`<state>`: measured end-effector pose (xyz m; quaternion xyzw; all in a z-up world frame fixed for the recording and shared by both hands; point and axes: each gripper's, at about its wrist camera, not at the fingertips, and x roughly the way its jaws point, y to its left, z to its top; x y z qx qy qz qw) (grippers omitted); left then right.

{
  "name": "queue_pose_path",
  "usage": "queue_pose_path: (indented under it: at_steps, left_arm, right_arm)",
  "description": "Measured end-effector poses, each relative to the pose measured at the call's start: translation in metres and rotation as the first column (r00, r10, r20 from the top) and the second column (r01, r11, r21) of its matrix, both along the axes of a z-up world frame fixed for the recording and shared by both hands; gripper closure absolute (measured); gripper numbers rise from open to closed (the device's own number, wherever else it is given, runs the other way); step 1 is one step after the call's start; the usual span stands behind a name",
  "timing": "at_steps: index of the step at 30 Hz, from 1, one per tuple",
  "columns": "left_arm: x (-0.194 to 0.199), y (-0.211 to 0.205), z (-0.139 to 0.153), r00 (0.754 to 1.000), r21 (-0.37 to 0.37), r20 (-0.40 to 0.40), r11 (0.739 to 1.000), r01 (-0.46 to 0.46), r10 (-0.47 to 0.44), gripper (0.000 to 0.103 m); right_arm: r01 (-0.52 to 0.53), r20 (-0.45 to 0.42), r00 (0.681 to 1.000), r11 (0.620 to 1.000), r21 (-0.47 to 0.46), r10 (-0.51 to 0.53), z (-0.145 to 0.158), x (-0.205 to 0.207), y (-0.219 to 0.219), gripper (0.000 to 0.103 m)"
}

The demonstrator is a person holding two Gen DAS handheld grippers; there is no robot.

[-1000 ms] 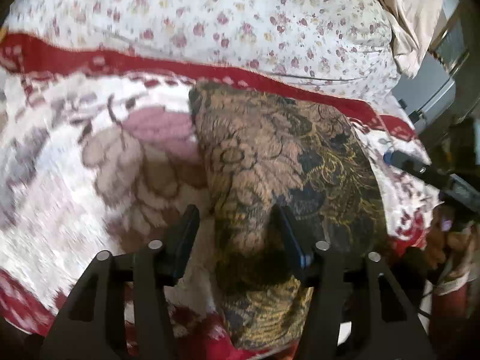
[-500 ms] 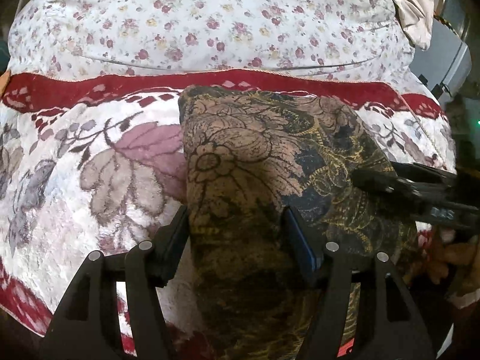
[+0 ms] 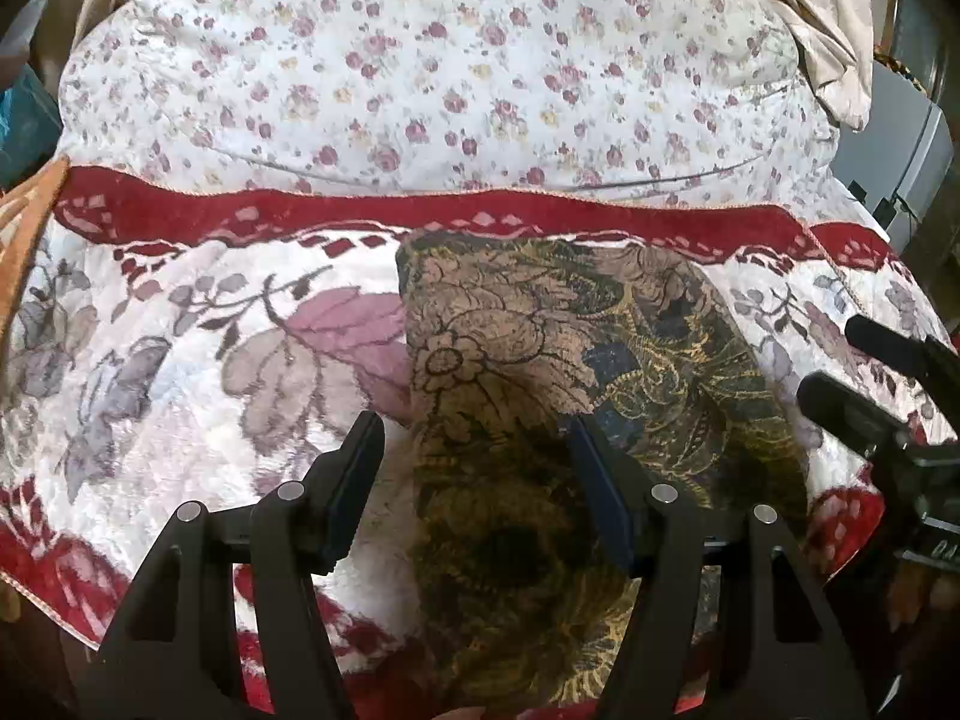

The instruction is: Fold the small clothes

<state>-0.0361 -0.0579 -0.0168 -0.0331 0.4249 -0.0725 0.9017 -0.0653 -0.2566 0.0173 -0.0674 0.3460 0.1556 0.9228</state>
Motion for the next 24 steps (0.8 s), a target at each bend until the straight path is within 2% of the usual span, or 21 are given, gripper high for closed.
queue_pose_path:
  at_steps: [11, 24]
  left_arm:
    - [-0.014, 0.011, 0.014, 0.998, 0.008, 0.047, 0.999, -0.041, 0.04, 0.039]
    - [-0.017, 0.008, 0.017, 0.996, 0.045, 0.069, 0.997, -0.062, 0.059, 0.039]
  right_arm:
    - [0.037, -0.032, 0.999, 0.996, 0.079, -0.035, -0.003, -0.009, 0.004, 0.009]
    - [0.037, -0.061, 0.998, 0.997, 0.062, -0.033, -0.01, -0.006, 0.01, 0.008]
